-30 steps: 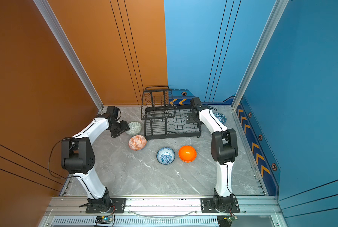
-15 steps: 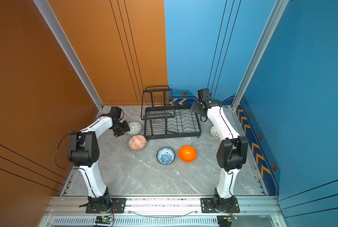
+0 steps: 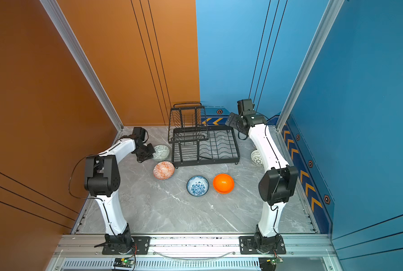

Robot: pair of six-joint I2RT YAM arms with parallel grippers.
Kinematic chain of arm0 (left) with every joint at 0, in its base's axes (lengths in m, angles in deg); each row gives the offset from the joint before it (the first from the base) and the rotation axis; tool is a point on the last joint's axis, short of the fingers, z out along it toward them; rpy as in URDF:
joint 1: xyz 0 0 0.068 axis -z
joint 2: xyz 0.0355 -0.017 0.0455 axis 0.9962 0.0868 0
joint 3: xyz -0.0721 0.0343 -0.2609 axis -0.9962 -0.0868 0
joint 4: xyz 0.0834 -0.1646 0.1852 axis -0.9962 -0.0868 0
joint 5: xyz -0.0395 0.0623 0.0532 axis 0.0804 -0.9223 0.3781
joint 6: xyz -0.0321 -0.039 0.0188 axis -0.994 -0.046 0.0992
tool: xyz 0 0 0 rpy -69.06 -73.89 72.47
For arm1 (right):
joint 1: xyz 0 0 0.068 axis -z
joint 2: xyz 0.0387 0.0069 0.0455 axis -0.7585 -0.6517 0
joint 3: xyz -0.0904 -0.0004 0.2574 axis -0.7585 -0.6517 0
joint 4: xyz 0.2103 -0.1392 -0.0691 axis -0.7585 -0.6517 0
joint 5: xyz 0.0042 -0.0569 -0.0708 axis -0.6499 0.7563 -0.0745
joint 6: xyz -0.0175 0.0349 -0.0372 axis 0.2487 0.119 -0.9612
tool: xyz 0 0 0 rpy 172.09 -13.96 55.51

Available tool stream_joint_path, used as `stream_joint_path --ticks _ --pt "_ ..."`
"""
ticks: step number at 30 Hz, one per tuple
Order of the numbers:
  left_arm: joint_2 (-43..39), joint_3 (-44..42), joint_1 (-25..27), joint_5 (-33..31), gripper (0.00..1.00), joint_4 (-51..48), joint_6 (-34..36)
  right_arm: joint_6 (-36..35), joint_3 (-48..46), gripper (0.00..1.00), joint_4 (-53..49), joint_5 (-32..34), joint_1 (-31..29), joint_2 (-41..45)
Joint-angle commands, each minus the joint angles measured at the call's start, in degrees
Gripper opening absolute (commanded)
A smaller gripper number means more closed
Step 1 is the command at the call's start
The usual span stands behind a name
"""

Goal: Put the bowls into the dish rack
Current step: 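Lift green-patterned bowl with left gripper toward right gripper while right arm rises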

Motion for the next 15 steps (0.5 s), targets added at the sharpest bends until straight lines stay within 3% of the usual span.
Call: stream_joint_path --ticks 1,7,15 --pt "-3.6 2.2 -2.2 -1.0 0.0 -0.2 -0.5 1.7 2.5 1.0 -1.6 -1.4 -0.9 -1.0" --pt "-6.4 6.7 -4.0 -2.3 0.0 0.0 -1.7 3.2 5.5 1.0 -1.6 -3.2 -1.3 -3.3" --pt "-10.1 11.2 -3.7 -4.7 0.0 11.8 -5.9 6.1 11.6 1.0 -1.6 -5.5 -0.9 -5.5"
